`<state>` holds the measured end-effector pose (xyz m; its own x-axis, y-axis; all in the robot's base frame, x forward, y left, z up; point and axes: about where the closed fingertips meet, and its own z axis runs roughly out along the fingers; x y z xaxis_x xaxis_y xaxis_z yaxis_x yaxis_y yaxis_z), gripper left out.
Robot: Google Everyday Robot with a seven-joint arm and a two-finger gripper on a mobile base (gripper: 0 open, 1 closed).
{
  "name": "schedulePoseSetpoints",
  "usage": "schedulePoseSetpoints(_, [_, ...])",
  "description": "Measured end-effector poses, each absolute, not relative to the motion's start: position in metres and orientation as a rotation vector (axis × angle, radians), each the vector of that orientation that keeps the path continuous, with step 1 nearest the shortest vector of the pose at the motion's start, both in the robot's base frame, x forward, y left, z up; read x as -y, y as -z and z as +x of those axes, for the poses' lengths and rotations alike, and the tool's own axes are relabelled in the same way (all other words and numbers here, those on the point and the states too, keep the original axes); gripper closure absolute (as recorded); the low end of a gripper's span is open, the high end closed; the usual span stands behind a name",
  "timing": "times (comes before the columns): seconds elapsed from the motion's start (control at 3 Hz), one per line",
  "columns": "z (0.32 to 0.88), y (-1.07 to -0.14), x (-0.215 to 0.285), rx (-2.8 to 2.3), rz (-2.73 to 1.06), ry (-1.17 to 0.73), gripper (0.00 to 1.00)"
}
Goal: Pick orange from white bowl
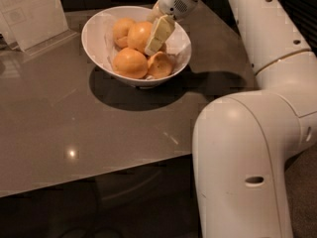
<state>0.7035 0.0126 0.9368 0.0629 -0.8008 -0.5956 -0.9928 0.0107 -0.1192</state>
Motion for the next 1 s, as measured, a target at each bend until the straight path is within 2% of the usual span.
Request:
schedulePoseSetpoints(0.67, [0.717,-0.926,-0.039,-1.771,-1.840,-0.539,0.18])
schedulePoseSetpoints(1.0, [0.719,-0.921,-0.041,-1.782,-1.835,-0.560,0.28])
